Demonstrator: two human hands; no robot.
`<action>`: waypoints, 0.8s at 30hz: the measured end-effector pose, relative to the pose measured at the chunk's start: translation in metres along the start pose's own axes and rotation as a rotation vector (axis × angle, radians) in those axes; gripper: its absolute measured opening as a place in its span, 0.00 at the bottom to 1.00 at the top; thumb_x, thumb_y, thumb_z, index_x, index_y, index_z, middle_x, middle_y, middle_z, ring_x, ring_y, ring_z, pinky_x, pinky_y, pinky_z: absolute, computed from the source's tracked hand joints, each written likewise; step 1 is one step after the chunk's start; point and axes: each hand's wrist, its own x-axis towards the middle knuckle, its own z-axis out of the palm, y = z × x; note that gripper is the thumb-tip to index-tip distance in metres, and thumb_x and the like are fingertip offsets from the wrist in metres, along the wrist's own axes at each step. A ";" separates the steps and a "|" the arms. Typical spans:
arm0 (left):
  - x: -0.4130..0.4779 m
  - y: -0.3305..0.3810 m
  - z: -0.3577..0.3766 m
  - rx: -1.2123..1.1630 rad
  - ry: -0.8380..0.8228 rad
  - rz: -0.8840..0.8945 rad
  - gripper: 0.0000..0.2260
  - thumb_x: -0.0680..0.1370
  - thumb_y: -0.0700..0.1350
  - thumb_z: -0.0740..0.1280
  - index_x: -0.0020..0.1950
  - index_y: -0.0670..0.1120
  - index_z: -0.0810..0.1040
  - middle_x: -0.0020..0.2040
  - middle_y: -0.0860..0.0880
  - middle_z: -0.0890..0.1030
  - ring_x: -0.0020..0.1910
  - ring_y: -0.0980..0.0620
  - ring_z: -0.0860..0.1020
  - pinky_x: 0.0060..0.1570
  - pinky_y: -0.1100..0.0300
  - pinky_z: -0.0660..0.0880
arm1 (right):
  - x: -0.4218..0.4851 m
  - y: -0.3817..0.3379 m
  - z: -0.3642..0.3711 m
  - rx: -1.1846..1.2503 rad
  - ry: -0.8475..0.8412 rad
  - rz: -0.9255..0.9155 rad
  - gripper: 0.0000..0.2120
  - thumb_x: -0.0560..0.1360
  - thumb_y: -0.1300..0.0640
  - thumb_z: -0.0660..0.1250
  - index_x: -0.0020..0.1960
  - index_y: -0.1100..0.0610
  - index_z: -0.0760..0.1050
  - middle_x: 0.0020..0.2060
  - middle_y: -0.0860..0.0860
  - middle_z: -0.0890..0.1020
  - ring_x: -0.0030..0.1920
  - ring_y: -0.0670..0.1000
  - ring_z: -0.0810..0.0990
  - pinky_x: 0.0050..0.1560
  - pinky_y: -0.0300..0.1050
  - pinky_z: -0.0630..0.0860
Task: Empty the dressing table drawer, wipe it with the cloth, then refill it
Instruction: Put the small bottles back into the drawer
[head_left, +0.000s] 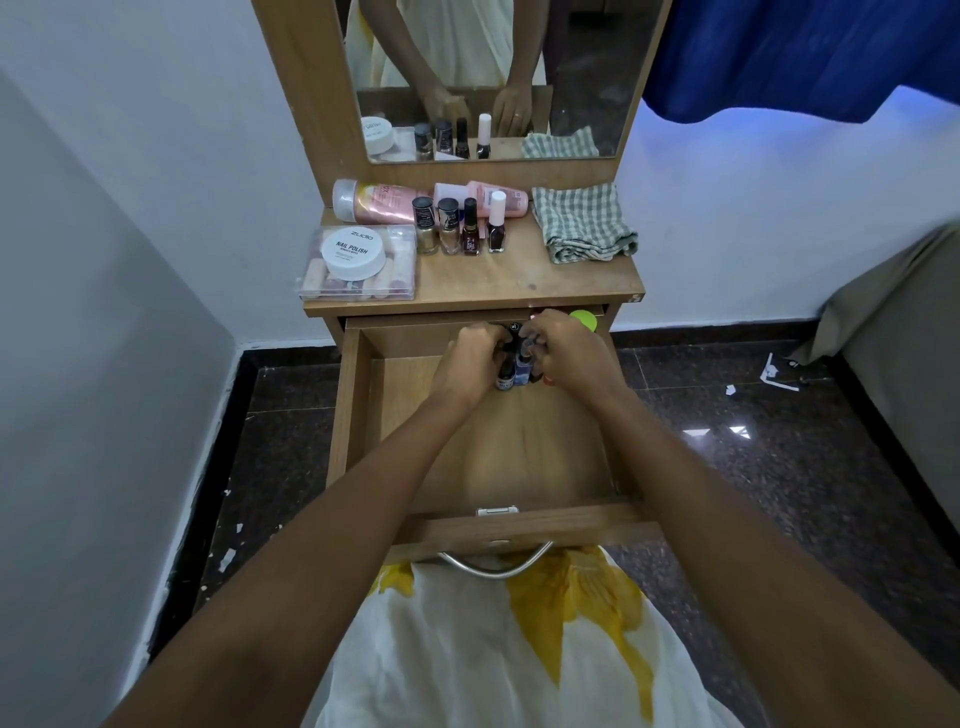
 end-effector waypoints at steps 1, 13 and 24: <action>0.000 0.001 -0.002 0.004 0.005 0.009 0.14 0.75 0.33 0.61 0.57 0.42 0.79 0.55 0.42 0.81 0.54 0.41 0.79 0.54 0.49 0.75 | 0.000 0.000 -0.002 0.006 0.003 0.003 0.12 0.75 0.66 0.60 0.57 0.62 0.76 0.54 0.57 0.78 0.53 0.55 0.77 0.42 0.45 0.71; 0.022 0.013 -0.056 0.012 0.241 0.089 0.12 0.77 0.39 0.65 0.60 0.43 0.78 0.57 0.45 0.81 0.55 0.48 0.79 0.55 0.56 0.76 | 0.032 -0.024 -0.038 0.181 0.164 -0.040 0.09 0.74 0.67 0.62 0.50 0.65 0.79 0.47 0.60 0.82 0.47 0.56 0.80 0.48 0.48 0.76; 0.070 0.020 -0.097 0.083 0.360 0.091 0.14 0.75 0.33 0.63 0.59 0.42 0.78 0.57 0.41 0.80 0.56 0.42 0.77 0.50 0.50 0.75 | 0.099 -0.031 -0.057 0.147 0.238 -0.017 0.13 0.73 0.68 0.63 0.57 0.65 0.77 0.53 0.62 0.78 0.53 0.58 0.77 0.51 0.46 0.72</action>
